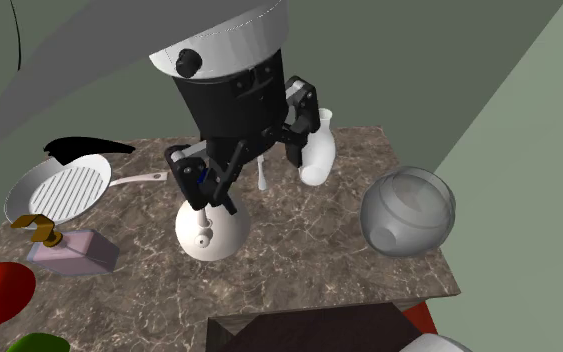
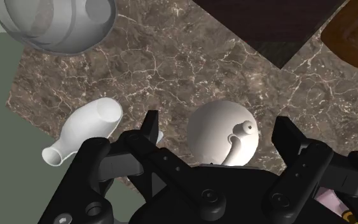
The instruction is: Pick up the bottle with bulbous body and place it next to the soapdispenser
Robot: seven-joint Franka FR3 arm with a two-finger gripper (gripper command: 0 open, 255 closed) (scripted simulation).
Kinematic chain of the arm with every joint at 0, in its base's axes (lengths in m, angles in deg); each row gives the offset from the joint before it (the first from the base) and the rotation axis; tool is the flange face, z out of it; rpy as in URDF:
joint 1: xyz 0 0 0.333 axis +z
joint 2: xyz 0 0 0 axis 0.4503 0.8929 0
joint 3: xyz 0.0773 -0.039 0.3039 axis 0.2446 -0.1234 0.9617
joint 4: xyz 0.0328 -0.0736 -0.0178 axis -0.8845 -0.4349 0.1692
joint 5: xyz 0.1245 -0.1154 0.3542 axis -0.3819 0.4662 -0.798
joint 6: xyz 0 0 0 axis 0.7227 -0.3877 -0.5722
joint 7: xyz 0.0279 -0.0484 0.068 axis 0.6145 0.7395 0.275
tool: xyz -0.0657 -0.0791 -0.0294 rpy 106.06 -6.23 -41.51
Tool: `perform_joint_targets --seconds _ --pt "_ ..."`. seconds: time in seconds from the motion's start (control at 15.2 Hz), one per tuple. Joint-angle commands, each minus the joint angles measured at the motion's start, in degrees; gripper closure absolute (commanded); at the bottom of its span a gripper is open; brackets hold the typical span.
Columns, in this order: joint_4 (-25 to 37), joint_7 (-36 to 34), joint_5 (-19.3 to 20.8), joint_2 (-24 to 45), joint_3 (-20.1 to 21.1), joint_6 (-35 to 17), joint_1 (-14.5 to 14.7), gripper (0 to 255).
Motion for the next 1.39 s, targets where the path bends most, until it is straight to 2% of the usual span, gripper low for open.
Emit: perform_joint_targets --seconds 0.0,0.73,1.06,1.32 --pt "0.0 0.0 0.0 0.0 0.0 0.0 0.0 0" --pt "2.24 10.36 5.01 14.49 -12.26 -13.13 -2.69 0" --pt "6.09 15.41 4.91 23.29 -17.55 -18.37 -3.32 0" --pt "10.42 19.94 3.29 31.23 -21.5 -21.92 -3.75 0"
